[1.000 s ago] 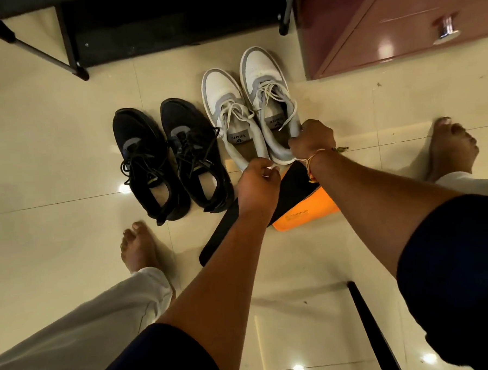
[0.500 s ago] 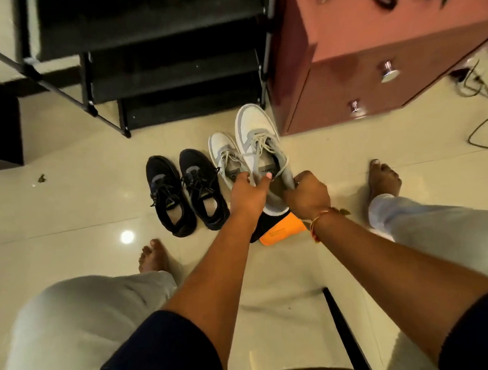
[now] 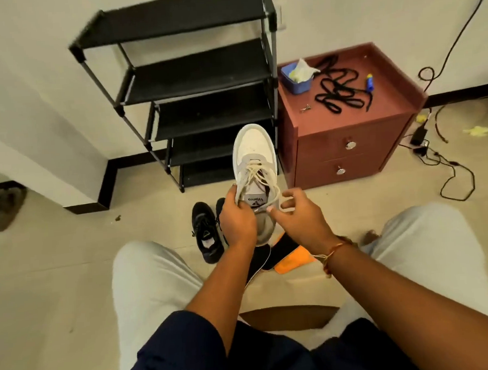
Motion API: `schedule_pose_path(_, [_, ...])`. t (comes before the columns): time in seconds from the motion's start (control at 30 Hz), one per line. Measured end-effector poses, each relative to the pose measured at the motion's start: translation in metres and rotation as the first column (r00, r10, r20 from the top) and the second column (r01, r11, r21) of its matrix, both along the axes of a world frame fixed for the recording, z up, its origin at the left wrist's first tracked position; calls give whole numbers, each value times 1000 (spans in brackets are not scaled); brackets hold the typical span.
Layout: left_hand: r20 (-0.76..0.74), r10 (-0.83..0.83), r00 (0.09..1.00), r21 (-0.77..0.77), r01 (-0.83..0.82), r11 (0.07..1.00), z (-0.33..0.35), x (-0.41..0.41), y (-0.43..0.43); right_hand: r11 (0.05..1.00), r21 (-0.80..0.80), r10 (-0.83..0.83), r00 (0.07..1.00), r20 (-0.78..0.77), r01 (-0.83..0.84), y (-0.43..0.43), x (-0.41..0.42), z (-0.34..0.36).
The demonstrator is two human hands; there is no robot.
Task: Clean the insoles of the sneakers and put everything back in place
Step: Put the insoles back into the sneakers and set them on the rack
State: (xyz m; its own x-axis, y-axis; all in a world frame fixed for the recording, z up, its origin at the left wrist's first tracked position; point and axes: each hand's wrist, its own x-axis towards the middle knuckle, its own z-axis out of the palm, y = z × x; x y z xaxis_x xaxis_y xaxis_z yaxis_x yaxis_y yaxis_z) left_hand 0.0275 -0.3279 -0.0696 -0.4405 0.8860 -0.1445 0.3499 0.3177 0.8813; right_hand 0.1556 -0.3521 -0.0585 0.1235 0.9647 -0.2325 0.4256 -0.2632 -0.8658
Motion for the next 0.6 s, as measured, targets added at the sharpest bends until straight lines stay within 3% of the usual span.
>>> schedule_pose_path(0.2, [-13, -61, 998, 114, 62, 992, 16, -6, -33, 987, 158, -20, 995, -97, 35, -17, 4, 24])
schedule_pose_path(0.6, [64, -12, 998, 101, 6, 995, -11, -10, -7, 986, 161, 91, 957, -275, -48, 16, 37, 6])
